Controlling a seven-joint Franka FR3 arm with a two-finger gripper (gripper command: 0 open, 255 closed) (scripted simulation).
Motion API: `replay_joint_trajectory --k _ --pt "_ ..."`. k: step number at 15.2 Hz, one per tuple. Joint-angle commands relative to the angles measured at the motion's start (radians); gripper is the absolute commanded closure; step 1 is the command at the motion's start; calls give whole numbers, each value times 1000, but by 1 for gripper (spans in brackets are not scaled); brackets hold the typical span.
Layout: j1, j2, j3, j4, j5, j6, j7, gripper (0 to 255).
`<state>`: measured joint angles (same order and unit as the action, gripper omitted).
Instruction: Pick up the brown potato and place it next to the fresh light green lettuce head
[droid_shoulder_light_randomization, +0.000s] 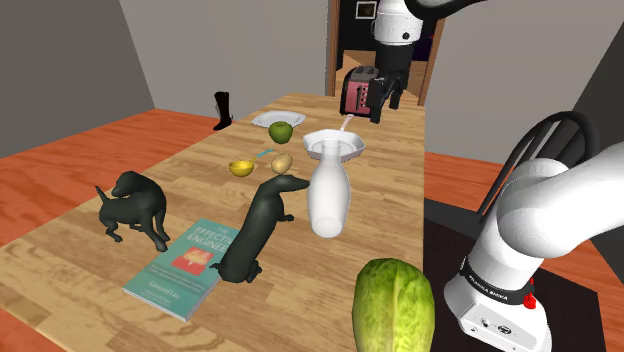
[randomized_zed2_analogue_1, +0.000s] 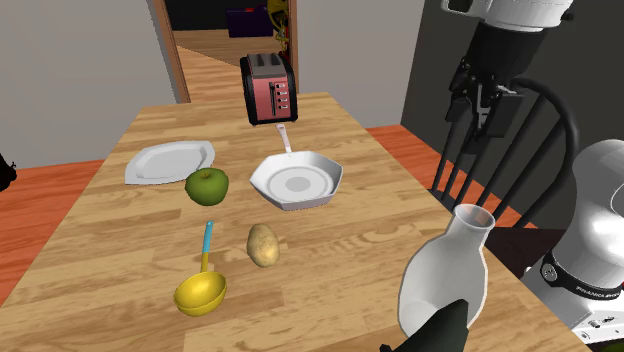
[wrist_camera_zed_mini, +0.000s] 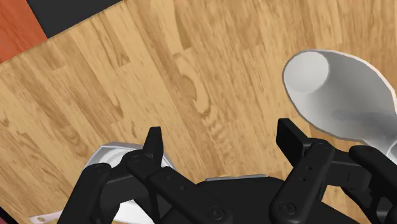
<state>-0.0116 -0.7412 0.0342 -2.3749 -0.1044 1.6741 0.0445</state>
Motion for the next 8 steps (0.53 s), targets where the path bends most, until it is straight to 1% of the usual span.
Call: replay_joint_trajectory --k 1,8 --pt "0 0 0 0 0 0 0 0" --pt "-40 228 104 45 55 163 285 0"
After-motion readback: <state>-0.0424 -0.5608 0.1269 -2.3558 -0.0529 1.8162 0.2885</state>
